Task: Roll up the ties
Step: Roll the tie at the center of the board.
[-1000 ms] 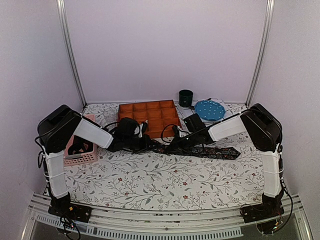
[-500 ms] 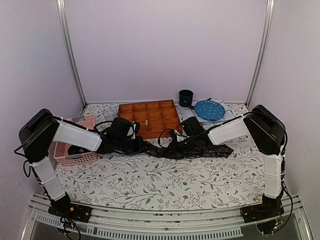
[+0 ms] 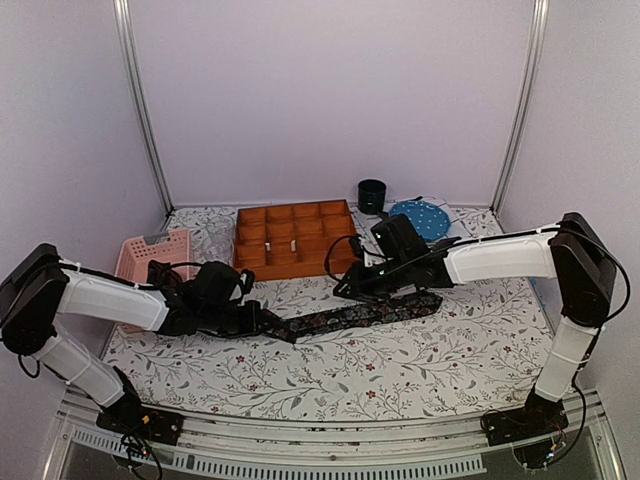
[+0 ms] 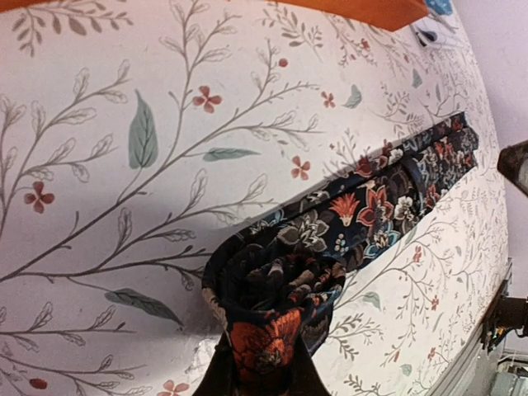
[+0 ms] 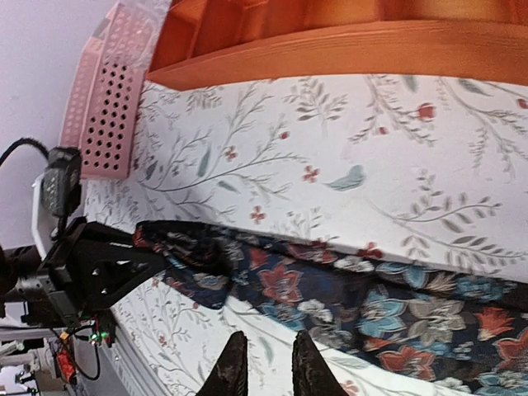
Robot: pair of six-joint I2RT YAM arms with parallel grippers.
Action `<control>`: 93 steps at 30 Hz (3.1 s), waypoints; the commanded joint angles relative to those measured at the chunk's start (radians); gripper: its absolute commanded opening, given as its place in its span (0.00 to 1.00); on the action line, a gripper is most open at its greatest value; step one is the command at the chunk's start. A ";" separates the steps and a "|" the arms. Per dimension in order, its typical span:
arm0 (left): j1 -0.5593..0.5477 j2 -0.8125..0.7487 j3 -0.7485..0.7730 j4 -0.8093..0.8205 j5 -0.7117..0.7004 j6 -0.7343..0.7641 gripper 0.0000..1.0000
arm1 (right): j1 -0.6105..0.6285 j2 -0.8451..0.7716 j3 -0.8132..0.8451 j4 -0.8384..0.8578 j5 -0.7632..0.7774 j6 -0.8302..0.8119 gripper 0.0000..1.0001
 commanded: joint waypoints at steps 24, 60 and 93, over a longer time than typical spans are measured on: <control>-0.009 -0.101 -0.049 -0.046 -0.066 -0.002 0.00 | 0.038 0.039 -0.373 0.022 0.185 0.153 0.13; -0.124 0.059 0.260 -0.506 -0.564 0.186 0.00 | 0.115 -0.260 -0.277 -0.063 0.193 0.160 0.36; -0.366 0.281 0.475 -0.550 -0.605 0.244 0.50 | 0.105 -0.225 -0.345 0.023 0.179 0.168 0.38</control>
